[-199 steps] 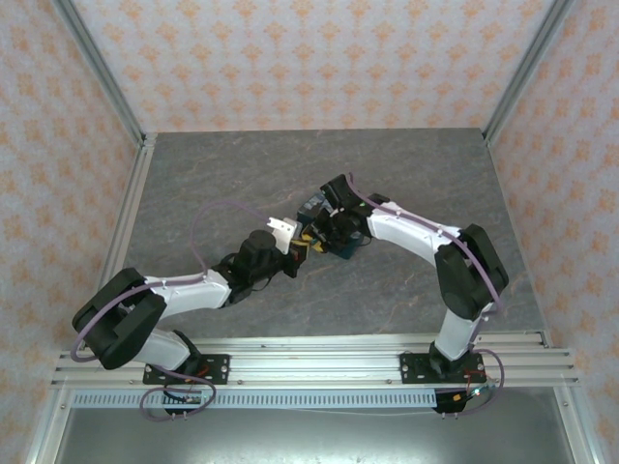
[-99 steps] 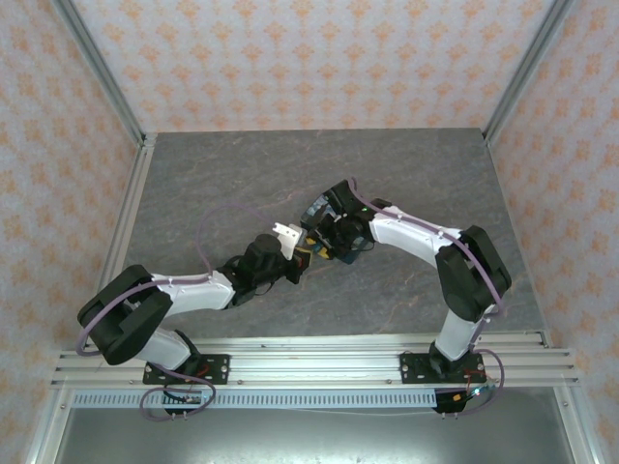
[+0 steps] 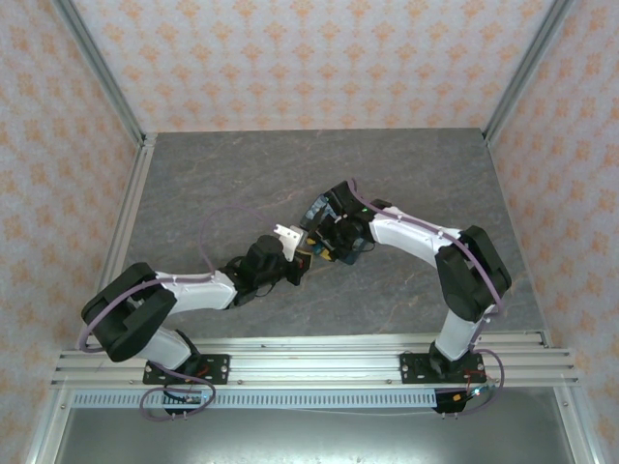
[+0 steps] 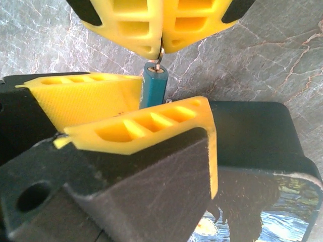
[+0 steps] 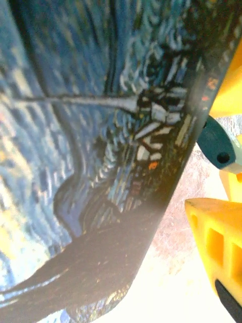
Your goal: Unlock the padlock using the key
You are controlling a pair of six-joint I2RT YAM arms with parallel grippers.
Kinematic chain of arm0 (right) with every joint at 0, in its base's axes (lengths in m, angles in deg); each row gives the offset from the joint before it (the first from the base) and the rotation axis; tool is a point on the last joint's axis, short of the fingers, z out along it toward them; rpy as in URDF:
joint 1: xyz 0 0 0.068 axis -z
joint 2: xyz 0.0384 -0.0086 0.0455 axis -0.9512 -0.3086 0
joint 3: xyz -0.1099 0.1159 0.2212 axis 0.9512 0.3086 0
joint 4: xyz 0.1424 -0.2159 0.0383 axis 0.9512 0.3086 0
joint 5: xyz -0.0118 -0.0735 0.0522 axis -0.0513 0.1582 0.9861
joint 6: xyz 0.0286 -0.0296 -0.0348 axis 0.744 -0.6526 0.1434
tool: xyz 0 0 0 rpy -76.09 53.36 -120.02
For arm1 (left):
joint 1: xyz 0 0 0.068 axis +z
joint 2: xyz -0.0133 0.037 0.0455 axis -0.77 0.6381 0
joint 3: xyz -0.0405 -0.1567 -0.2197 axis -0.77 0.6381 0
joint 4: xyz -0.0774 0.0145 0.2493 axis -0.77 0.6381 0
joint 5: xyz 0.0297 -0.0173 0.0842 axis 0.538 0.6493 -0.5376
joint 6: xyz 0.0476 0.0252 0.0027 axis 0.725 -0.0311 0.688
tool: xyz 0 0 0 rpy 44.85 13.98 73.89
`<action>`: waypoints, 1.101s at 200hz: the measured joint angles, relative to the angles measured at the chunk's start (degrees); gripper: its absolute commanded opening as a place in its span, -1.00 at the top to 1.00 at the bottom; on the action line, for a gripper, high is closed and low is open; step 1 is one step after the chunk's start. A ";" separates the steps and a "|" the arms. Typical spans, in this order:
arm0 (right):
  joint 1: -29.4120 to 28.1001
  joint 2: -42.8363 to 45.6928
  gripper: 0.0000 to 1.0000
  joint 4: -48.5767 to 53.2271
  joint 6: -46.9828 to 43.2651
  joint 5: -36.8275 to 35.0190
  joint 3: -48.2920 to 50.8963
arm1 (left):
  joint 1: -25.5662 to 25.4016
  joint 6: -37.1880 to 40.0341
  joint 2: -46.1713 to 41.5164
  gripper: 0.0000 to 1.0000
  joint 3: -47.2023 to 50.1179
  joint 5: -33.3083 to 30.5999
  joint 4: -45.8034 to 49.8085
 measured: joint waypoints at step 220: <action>-2.25 0.00 0.26 3.48 -4.20 -2.93 1.11 | -4.09 0.04 1.20 1.00 -0.07 -4.55 3.37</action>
